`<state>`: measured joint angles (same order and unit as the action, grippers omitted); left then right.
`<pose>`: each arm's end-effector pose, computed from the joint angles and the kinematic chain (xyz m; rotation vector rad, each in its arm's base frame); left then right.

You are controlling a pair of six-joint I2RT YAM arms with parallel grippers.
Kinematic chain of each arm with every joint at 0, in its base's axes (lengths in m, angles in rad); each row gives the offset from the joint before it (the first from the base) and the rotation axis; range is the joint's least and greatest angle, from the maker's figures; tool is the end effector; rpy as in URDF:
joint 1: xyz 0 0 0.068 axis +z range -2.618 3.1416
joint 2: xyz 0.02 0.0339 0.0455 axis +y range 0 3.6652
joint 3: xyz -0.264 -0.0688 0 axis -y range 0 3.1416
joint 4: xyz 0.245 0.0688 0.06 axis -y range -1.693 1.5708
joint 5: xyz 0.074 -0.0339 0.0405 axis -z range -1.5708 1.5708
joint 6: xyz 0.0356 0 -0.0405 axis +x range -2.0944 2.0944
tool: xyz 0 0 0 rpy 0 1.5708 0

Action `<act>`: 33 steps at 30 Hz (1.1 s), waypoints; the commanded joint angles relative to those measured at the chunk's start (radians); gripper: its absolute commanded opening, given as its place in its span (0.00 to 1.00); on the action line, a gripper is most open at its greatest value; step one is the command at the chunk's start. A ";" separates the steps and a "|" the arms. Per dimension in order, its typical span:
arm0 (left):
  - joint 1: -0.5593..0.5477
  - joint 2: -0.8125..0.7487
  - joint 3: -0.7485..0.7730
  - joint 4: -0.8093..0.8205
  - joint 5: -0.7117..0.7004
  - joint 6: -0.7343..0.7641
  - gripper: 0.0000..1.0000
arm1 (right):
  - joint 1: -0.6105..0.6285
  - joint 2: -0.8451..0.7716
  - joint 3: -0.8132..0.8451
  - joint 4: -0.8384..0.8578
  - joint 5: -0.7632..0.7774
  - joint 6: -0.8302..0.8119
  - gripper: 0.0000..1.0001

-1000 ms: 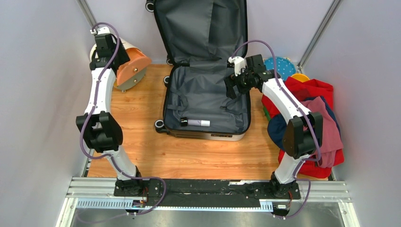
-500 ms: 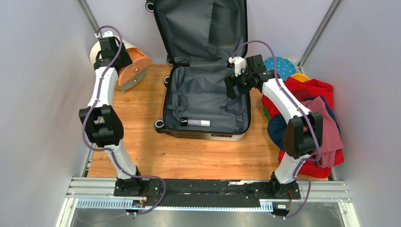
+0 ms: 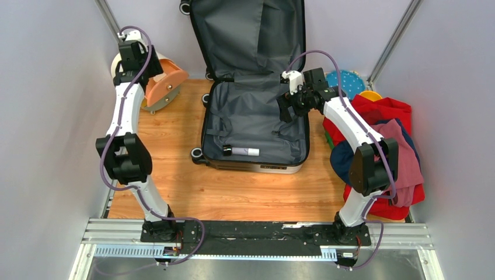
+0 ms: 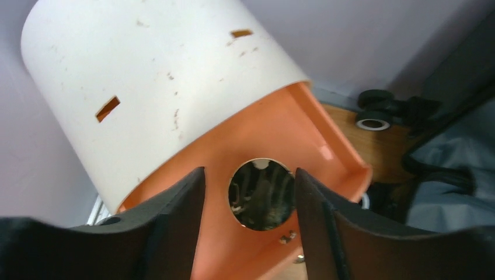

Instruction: Open, take out, and arrange the luggage

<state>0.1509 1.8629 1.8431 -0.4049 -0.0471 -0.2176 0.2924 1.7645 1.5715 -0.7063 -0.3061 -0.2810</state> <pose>0.4367 0.0681 0.3763 -0.3953 1.9555 0.0040 0.3703 0.1227 0.2999 -0.8183 2.3097 0.3823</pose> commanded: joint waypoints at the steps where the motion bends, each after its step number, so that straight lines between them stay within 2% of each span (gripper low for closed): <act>1: 0.003 -0.163 -0.017 0.129 0.166 0.098 0.52 | 0.007 0.004 0.036 0.024 -0.010 0.009 0.96; 3: 0.001 -0.207 -0.056 0.133 0.297 0.142 0.42 | 0.008 0.004 0.035 0.025 -0.010 0.008 0.96; 4: 0.001 -0.217 -0.061 0.114 0.340 0.152 0.32 | 0.011 0.004 0.035 0.025 -0.010 0.008 0.96; 6: -0.001 -0.229 -0.073 0.078 0.443 0.170 0.27 | 0.010 0.004 0.033 0.025 -0.008 0.006 0.96; 9: -0.004 -0.223 -0.090 -0.040 0.474 0.163 0.13 | 0.013 0.006 0.035 0.025 -0.007 0.006 0.96; 12: -0.004 -0.235 -0.157 -0.061 0.457 0.135 0.06 | 0.011 0.006 0.036 0.025 -0.005 0.006 0.96; 19: -0.005 -0.232 -0.242 -0.075 0.452 0.109 0.00 | 0.017 0.003 0.033 0.025 0.004 0.000 0.96; 22: -0.007 -0.219 -0.251 -0.058 0.338 0.106 0.00 | 0.019 0.001 0.032 0.027 0.009 -0.001 0.96; 26: -0.004 -0.206 -0.285 0.050 0.277 0.103 0.00 | 0.021 0.003 0.028 0.028 0.007 -0.001 0.96; 33: 0.004 -0.074 -0.131 0.099 0.168 0.155 0.00 | 0.022 0.000 0.028 0.027 0.018 -0.007 0.96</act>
<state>0.1452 1.7294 1.6222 -0.3866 0.2100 -0.0940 0.3077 1.7649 1.5719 -0.7059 -0.3042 -0.2825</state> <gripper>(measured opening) 0.007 0.954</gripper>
